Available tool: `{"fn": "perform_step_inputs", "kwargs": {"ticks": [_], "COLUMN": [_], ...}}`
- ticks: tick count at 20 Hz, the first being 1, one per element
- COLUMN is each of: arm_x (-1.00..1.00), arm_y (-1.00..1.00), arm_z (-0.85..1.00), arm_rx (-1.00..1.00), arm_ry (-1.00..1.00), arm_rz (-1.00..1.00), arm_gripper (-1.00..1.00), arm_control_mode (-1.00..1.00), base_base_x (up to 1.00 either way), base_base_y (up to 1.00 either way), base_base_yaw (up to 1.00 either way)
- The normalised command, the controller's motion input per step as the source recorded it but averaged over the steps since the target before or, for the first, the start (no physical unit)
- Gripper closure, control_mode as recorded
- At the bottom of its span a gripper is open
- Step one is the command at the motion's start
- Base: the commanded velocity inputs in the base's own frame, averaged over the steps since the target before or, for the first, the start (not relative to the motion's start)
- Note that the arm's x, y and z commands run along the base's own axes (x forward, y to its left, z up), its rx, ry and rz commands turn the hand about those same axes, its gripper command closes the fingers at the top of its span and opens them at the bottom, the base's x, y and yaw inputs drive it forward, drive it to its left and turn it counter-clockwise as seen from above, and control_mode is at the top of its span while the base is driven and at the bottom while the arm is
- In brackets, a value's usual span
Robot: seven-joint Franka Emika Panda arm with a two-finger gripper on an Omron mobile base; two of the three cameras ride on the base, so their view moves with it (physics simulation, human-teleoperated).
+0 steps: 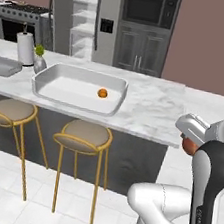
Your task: Place the cold items (onion and orange) from the fridge in one tupperware on the dining counter. Place the warm items (hot dog and kebab skewer) in the stove area in another tupperware.
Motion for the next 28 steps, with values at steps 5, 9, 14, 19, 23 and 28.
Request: {"fn": "perform_step_inputs", "kwargs": {"ticks": [5,9,14,19,23,28], "arm_x": [0.00,0.00,0.00,0.00,0.00,0.00], "arm_y": [0.00,0.00,0.00,0.00,0.00,0.00], "arm_z": [0.00,0.00,0.00,0.00,0.00,0.00], "arm_rx": [0.00,0.00,0.00,0.00,0.00,0.00], "arm_ry": [0.00,0.00,0.00,0.00,0.00,0.00], "arm_rz": [0.00,0.00,0.00,0.00,0.00,0.00], "arm_gripper": [1.00,1.00,1.00,1.00,1.00,1.00], "arm_control_mode": [1.00,1.00,1.00,1.00,1.00,1.00], "base_base_x": [0.00,0.03,0.11,0.16,0.21,0.43], "base_base_y": [1.00,0.98,0.55,0.28,0.20,0.47], "base_base_yaw": [-0.34,-0.30,-0.21,-0.18,-0.19,-0.22]}}
